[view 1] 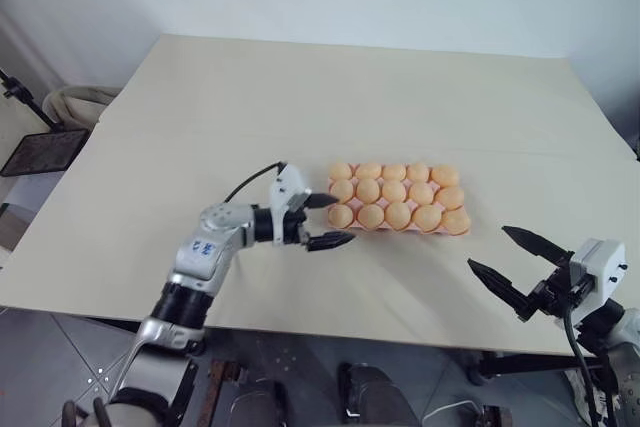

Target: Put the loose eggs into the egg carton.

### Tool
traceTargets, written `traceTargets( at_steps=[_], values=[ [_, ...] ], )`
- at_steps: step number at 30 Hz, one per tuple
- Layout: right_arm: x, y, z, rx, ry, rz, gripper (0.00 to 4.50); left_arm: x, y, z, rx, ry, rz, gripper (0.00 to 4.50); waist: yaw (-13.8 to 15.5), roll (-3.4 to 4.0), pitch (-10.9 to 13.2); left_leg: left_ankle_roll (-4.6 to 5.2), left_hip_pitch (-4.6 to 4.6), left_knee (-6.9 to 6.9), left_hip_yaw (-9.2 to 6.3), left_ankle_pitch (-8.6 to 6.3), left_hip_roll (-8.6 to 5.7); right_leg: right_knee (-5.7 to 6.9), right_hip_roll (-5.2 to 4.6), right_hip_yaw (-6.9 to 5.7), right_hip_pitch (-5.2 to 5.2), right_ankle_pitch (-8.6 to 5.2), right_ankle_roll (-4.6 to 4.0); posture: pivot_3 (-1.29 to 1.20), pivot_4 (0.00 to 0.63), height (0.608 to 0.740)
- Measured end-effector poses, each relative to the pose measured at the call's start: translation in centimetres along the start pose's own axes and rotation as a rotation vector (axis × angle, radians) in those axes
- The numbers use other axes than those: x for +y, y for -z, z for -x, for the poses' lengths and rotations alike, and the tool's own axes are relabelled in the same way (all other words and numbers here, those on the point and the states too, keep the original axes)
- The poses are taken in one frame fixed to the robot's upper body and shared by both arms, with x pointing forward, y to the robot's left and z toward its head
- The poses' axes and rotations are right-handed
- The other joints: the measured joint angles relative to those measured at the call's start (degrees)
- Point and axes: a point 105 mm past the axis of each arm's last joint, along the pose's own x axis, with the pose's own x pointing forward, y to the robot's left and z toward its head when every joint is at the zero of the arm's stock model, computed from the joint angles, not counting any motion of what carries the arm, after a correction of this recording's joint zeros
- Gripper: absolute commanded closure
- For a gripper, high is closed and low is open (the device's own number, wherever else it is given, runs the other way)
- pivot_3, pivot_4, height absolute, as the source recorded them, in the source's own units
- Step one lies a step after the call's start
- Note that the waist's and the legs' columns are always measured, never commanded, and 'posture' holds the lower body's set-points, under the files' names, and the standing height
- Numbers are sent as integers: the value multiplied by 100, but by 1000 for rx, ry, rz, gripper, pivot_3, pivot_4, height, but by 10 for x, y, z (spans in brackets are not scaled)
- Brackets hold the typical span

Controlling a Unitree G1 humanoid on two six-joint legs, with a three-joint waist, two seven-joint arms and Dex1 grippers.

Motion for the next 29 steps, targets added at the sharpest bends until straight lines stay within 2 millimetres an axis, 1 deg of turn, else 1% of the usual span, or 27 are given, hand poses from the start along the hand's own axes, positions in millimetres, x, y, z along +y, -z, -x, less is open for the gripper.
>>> traceTargets(
  at_steps=[2,5,8,11,13,16,22,29],
  values=[
    [-1,0,0,3,-1,2,0,2,10,24,26,-30,15,21,9,2,1,-18,2,0,-3,-7,0,4,-1,-3,0,-4,-7,0,150,740],
    [-5,-4,-1,-3,-13,15,0,3,13,49,47,-46,15,21,21,3,2,-19,2,3,-2,-7,-7,3,-14,-3,2,-25,-44,0,150,740],
    [-16,-10,6,3,-6,32,0,3,20,74,85,-58,30,21,34,3,2,-14,-3,3,-1,-8,-12,-4,-23,-4,2,-30,-53,0,150,740],
    [-25,-16,16,19,-22,39,0,14,20,101,114,-108,35,21,37,3,2,-12,-3,0,-2,-9,-13,-10,-25,-7,4,-30,-54,0,150,740],
    [-29,-16,21,33,-27,36,0,26,13,116,113,-154,22,21,40,3,2,-12,-5,-1,-4,-10,-12,-10,-24,-9,2,-31,-55,0,150,740],
    [-32,-13,24,53,-44,23,0,38,-4,123,79,-175,-26,21,37,3,3,-12,-7,-2,-3,-10,-13,-12,-24,-9,2,-30,-55,0,150,740],
    [-39,-15,24,56,-63,24,0,50,-34,133,42,-128,-100,21,6,3,3,-14,-5,-5,4,-12,-9,-11,-16,-8,-2,-17,-29,0,150,740],
    [-43,-14,24,59,-66,28,0,56,-43,135,21,-104,-139,21,24,3,3,-11,-10,-3,2,-9,-3,-4,-8,-10,-12,-13,-18,0,150,740]
  ],
)
